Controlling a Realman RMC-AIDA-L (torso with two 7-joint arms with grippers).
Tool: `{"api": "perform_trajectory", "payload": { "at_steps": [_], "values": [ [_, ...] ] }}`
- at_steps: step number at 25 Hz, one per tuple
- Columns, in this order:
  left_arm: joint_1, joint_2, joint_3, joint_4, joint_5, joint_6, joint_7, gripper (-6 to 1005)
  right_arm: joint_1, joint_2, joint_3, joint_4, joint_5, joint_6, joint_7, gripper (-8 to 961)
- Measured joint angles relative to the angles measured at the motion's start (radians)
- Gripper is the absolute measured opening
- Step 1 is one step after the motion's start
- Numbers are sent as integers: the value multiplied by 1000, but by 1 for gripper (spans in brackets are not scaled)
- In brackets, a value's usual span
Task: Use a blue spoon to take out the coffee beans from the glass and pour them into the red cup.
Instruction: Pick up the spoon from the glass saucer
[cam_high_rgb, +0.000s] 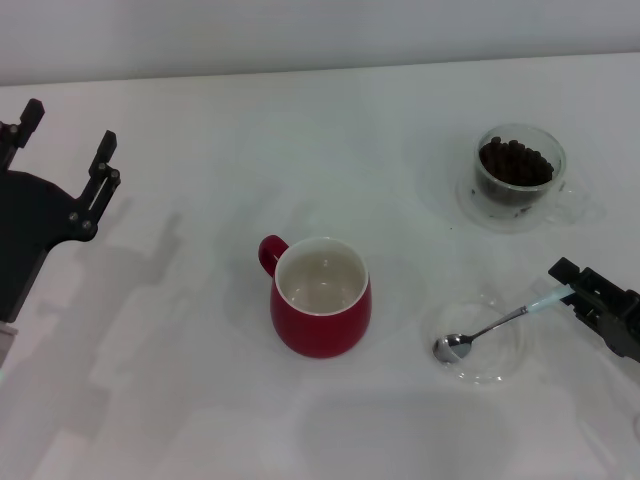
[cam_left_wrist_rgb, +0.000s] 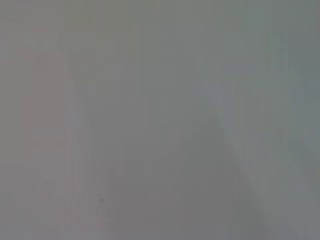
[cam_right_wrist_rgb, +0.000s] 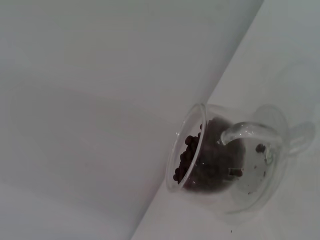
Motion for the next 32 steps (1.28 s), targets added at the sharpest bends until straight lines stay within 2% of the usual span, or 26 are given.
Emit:
{"api": "perform_trajectory", "payload": {
  "at_steps": [26,28,32],
  "values": [
    [5,-1,0,0,0,4,0,674,3,0,-16,0,0,27,-27,436],
    [6,-2,0,0,0,4,0,674,3,0,-16,0,0,27,-28,357],
    [8,-1,0,0,0,5,0,673,2,1,-16,6,0,21,-34,360]
  ]
}}
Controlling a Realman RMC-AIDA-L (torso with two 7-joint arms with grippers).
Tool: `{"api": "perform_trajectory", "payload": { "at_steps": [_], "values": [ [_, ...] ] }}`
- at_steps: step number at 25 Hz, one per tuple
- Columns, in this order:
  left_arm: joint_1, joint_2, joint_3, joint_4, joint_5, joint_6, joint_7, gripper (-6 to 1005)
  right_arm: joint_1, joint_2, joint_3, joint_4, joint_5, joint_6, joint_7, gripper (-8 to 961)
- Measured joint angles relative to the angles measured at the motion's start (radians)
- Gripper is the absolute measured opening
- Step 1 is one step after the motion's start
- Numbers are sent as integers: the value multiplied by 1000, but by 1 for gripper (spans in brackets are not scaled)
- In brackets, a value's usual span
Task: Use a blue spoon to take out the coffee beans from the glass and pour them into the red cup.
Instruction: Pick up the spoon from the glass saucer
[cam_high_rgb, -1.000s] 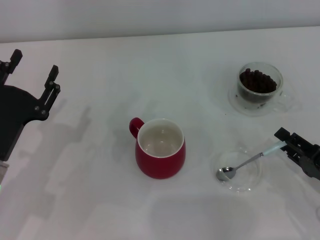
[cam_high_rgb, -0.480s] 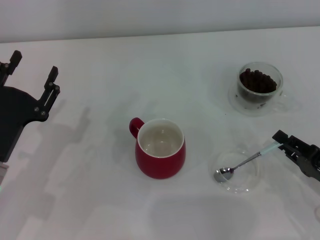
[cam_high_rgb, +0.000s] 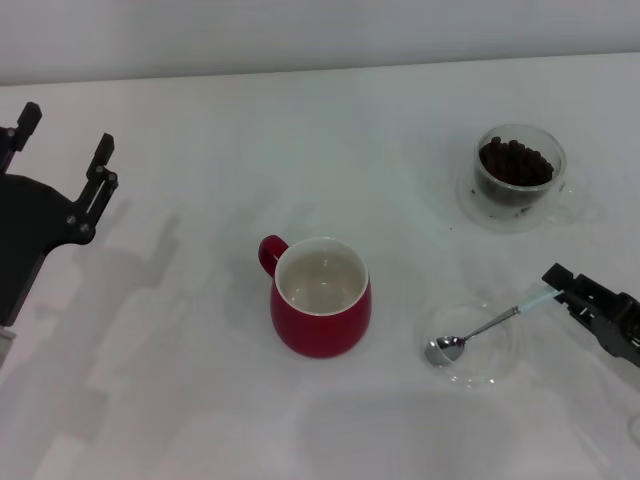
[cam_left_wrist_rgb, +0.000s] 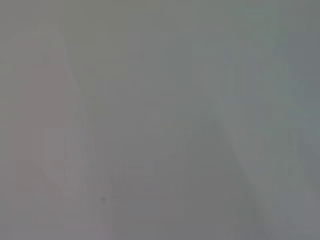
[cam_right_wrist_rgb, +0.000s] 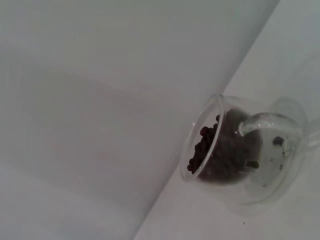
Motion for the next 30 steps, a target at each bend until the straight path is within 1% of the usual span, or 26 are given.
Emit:
{"api": "perform_trajectory", "payload": {
  "at_steps": [2,7,13,25,30],
  "values": [
    [1,0,0,0,0,0,0,673,0,0,0,4,0,-2,-4,361],
    [2,1,0,0,0,1,0,673,1,0,6,6,0,-8,-12,295],
    [0,1,0,-1,0,1,0,673,4,1,10,8,7,-10,-20,177],
    [4,-1,0,-12,0,2,0,672,21,2,17,-3,20,-5,-42,159],
    [5,-1,0,-12,0,3,0,672,22,1,17,-12,25,28,-43,145]
  ]
}}
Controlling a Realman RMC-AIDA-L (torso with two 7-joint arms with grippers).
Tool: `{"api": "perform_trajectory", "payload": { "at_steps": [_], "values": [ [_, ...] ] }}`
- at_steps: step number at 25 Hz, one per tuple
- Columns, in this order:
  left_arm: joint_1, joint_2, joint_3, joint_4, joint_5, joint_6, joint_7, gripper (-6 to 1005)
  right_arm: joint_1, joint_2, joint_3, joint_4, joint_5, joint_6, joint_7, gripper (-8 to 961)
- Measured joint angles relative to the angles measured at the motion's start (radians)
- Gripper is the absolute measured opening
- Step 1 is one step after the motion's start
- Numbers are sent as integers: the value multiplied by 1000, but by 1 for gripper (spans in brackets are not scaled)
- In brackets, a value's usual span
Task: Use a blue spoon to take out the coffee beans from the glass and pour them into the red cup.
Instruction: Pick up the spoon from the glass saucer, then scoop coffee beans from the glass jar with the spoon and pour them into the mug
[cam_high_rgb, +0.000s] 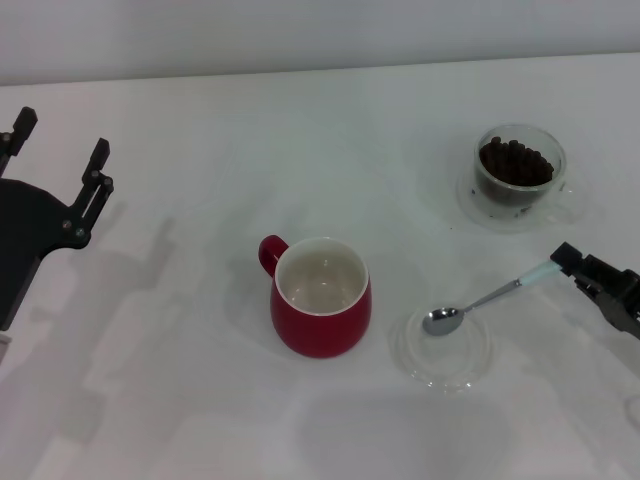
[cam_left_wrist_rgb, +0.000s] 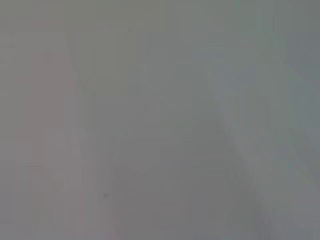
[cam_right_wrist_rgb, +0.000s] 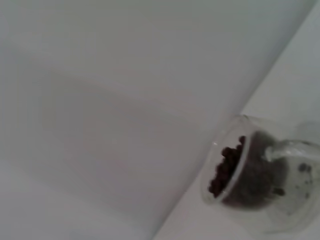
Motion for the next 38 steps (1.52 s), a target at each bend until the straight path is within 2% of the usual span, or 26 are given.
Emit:
{"api": "perform_trajectory", "payload": {
  "at_steps": [9,14,21,31,38],
  "values": [
    [0,0,0,2,-1,1,1,672,-2,-5,54,-126,1,131,7,145],
    [0,-1,0,2,-2,1,1,672,14,-9,101,-216,3,150,10,145],
    [5,-2,0,2,-2,-6,1,671,83,-17,113,-318,14,120,-2,145],
    [46,-4,0,13,-1,-2,-3,671,185,-34,114,-356,27,5,-95,145],
    [75,-5,0,32,-7,-1,0,671,209,-35,101,-383,19,-34,-175,145]
  ]
}}
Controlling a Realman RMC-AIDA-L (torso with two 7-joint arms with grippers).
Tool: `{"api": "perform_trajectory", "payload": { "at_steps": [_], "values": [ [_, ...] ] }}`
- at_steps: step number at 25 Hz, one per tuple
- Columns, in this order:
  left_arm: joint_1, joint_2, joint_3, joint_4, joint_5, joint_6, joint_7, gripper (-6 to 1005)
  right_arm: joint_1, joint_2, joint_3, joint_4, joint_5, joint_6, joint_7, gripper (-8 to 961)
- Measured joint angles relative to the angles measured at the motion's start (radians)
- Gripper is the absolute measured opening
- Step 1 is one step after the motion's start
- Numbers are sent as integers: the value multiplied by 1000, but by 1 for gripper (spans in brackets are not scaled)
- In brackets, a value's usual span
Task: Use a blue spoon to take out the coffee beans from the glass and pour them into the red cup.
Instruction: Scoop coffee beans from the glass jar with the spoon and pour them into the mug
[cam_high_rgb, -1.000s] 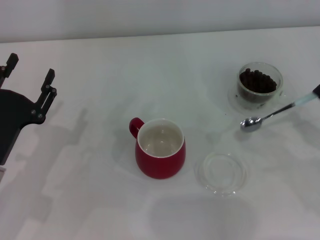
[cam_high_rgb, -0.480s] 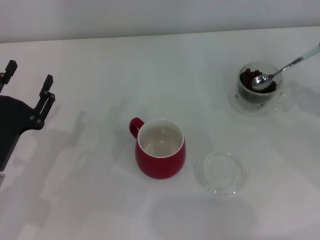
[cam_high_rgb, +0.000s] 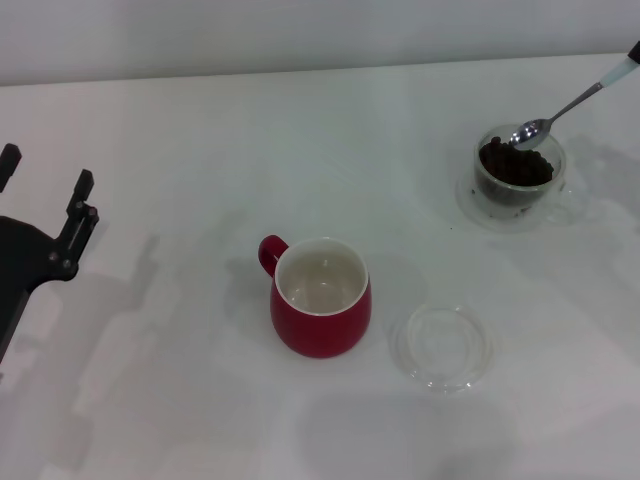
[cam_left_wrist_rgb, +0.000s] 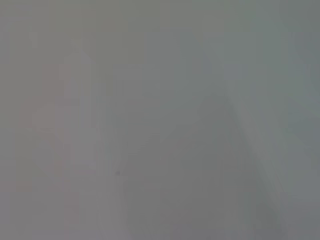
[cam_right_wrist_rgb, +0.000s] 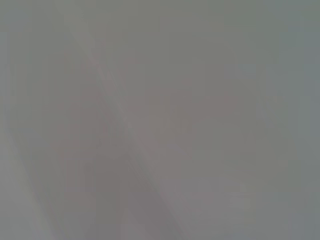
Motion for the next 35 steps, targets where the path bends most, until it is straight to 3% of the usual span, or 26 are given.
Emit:
{"api": "perform_trajectory", "payload": {
  "at_steps": [21,35],
  "values": [
    [0,4,-2,-1,-7,3,2,671,-16,14,-39,-12,-3,-19,-251,145],
    [0,4,-1,-6,-19,1,2,670,-6,25,-39,1,1,-91,-188,144]
  ]
}}
